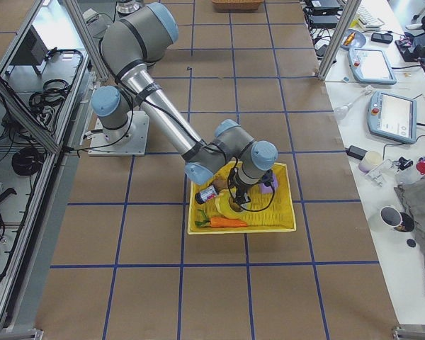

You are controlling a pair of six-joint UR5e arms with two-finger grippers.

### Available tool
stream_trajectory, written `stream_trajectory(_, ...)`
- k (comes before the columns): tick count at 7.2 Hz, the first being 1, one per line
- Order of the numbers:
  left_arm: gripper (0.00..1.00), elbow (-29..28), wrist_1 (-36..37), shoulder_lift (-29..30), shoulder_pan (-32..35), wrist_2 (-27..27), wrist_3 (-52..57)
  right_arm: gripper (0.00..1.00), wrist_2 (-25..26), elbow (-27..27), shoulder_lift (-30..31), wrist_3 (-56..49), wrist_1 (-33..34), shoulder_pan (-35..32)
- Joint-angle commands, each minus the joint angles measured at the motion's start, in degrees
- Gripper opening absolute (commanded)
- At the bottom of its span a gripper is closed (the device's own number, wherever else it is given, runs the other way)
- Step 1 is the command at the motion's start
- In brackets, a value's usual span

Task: Transfer tape with both arms
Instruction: 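Move the right gripper down into the yellow basket over the tape roll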

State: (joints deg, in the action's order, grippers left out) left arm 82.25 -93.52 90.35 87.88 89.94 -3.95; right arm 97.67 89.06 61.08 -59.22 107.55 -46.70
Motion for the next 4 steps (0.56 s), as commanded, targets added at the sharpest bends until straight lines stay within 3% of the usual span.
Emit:
stream_trajectory(1,1.00,0.0,0.0,0.0,0.0,0.1,0.0,0.00,2.3,-0.2,5.8,4.3,-8.1,-1.0)
stream_trajectory(4,1.00,0.0,0.0,0.0,0.0,0.0,0.0,0.00,5.6,-3.3,13.9,5.2,-9.7,-7.9)
